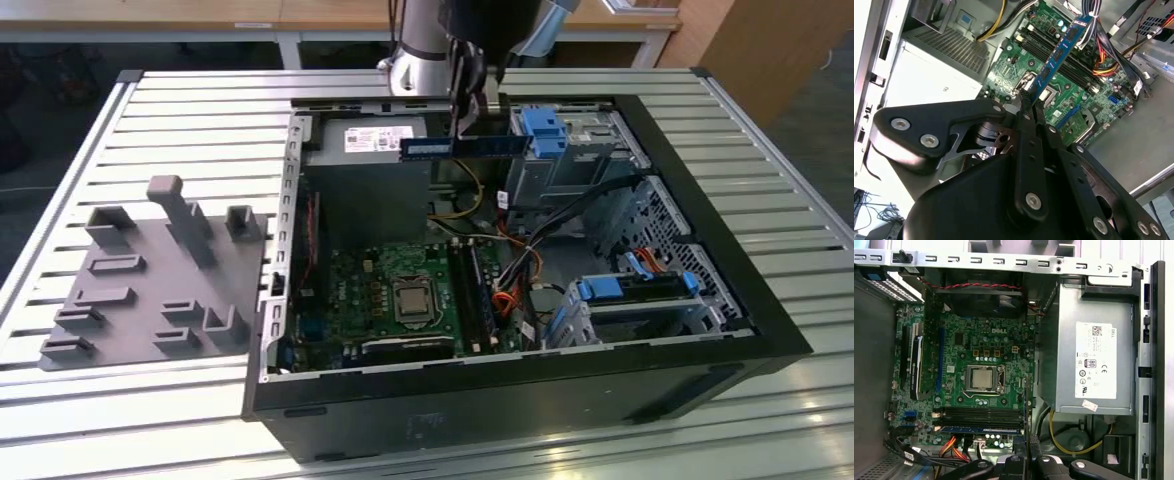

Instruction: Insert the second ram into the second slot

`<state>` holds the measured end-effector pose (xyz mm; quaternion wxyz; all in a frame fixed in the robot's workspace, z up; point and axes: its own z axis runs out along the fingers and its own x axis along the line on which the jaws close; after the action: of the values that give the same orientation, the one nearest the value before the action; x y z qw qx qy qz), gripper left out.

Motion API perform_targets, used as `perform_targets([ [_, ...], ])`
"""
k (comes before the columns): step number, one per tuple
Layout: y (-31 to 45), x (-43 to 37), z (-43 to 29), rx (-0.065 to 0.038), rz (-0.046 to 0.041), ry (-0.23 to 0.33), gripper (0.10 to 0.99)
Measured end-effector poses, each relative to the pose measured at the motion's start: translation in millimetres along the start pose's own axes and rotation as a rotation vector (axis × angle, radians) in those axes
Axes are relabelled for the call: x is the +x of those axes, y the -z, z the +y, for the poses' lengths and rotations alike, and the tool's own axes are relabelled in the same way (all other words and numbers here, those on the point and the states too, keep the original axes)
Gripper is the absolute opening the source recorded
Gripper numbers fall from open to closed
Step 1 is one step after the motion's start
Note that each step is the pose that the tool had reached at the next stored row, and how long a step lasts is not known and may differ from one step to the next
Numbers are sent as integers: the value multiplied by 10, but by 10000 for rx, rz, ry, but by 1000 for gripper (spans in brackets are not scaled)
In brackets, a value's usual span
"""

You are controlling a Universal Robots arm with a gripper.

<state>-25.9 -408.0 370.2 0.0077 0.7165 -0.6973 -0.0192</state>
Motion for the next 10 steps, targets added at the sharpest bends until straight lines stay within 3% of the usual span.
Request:
perform_targets([
  [10,1,42,4,0,13,-1,137],
])
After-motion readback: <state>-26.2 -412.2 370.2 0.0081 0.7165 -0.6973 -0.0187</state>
